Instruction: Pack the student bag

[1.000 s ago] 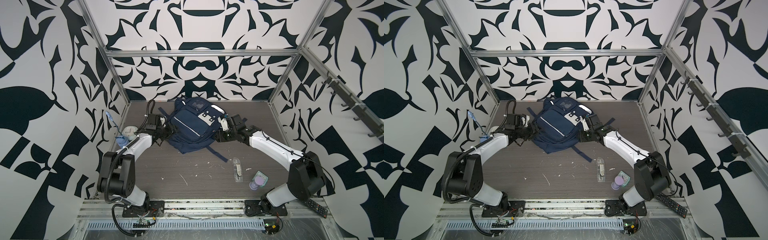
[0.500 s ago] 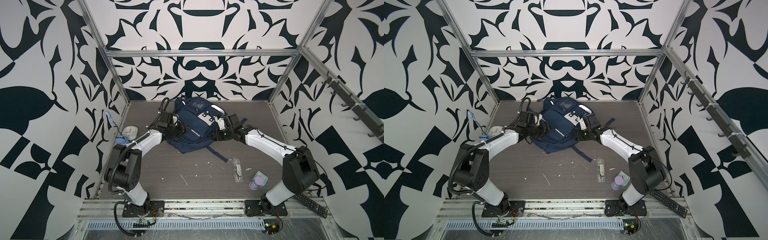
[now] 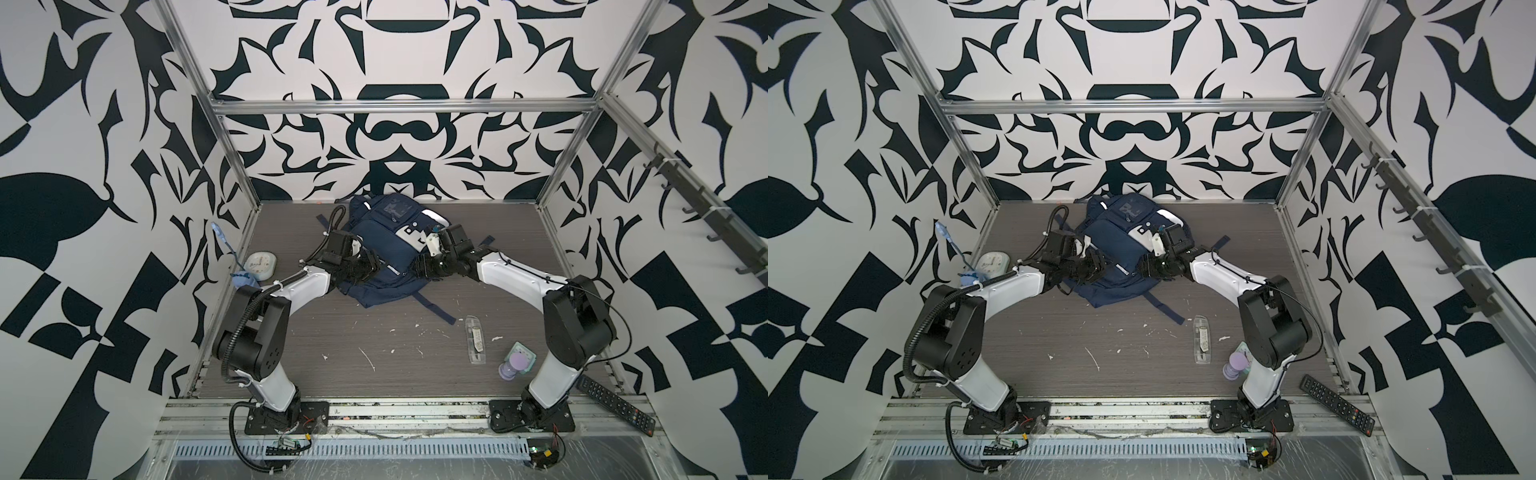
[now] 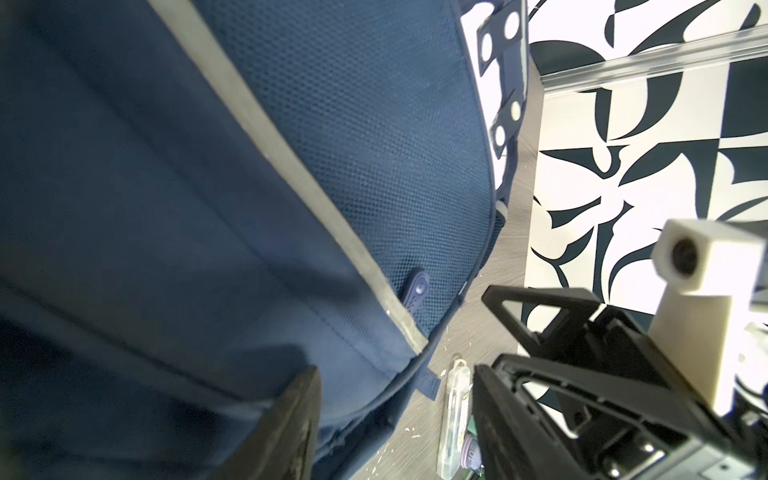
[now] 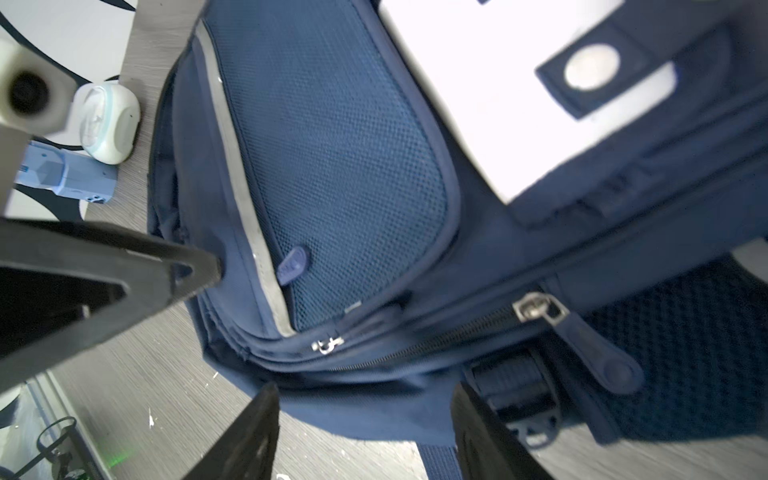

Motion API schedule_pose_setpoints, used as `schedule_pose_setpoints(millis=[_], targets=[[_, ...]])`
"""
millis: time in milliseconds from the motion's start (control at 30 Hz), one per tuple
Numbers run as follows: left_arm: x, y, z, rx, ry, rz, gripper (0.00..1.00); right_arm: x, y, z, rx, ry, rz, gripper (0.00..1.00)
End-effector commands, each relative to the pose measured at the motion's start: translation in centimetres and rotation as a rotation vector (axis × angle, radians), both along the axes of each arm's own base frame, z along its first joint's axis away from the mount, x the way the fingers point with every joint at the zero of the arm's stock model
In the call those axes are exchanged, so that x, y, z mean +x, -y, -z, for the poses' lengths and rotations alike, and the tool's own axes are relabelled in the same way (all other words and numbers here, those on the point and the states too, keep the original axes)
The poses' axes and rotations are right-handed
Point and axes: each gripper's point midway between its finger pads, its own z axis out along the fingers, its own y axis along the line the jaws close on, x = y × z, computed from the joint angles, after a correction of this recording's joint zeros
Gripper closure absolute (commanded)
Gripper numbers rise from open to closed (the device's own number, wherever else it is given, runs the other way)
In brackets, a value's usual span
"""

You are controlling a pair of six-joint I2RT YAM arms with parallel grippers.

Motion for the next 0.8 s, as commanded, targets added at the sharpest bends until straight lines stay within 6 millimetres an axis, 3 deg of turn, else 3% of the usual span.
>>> schedule_pose_setpoints(millis=[0,200,467,633,767], targets=[[-1.2,-0.5,-0.4,-0.006,-0.008,-0.014,0.39,1.4,-1.6,-2.9,0.069,0.075,-0.027,0.32],[-1.7,-0.7,0.3,-0.002,-0.023,-0.018,0.39,2.6,-2.8,-1.8,0.081,0.062,-0.048,0.32],[-0.9,-0.2,1.8,0.000,-0.047,-0.008,0.39,3.1,-4.0,-0.5,0.104,0.026,-0.082,0.32],[-0.4,0.1,1.8,-0.006,-0.046,-0.006,0.39,1.2,-3.8,-0.9,0.131,0.019,-0.112,0.33],[0.0,0.0,1.8,0.001,-0.043,-0.007,0.38,-1.8,-3.9,-1.8,0.172,-0.004,-0.173,0.34]])
